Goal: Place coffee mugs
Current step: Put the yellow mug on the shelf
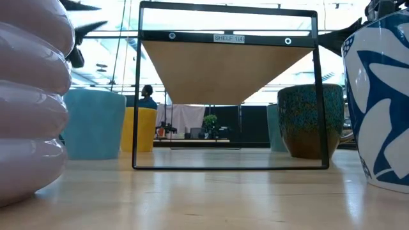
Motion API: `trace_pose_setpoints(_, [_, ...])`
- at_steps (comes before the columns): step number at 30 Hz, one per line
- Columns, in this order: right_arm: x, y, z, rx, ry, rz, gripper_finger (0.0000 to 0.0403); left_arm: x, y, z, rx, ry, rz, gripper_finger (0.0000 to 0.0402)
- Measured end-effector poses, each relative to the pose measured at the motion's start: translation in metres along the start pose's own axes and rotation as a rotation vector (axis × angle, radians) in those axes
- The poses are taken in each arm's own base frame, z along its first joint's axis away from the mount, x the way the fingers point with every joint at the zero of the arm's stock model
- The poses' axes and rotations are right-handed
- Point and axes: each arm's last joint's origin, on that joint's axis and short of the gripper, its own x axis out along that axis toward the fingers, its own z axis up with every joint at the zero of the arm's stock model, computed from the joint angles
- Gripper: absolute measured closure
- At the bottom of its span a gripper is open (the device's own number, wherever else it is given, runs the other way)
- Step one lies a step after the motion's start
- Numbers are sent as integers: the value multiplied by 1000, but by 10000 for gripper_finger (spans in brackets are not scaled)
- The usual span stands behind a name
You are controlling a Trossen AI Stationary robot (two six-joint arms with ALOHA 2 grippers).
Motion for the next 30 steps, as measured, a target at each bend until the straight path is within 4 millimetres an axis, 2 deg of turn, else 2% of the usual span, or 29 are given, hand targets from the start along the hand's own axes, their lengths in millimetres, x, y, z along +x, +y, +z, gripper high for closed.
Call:
trace_pose_setpoints(7, [0,-3,1,-1,-1,-92,373,0,-13,11,-75,-76,-87,285])
trace_pose_setpoints(12, [-1,-5,10,53,-86,-126,373,13,-28,22,6,-62,61,285])
trace_pose_setpoints(15, [-6,-11,31,245,-295,-169,373,25,-39,29,64,-50,138,285])
trace_pose_setpoints(19, [-24,-28,59,675,-642,-285,373,44,-47,30,120,-13,214,285])
trace_pose_setpoints(21, [-36,-37,67,862,-799,-324,373,52,-50,30,122,-5,230,285])
trace_pose_setpoints(23, [-43,-41,71,961,-893,-316,373,60,-52,29,116,-8,252,285])
trace_pose_setpoints(26, [-39,-39,74,950,-854,-284,373,71,-50,24,111,17,297,285])
trace_pose_setpoints(30, [-17,-28,81,935,-582,-236,373,85,-51,20,84,51,333,285])
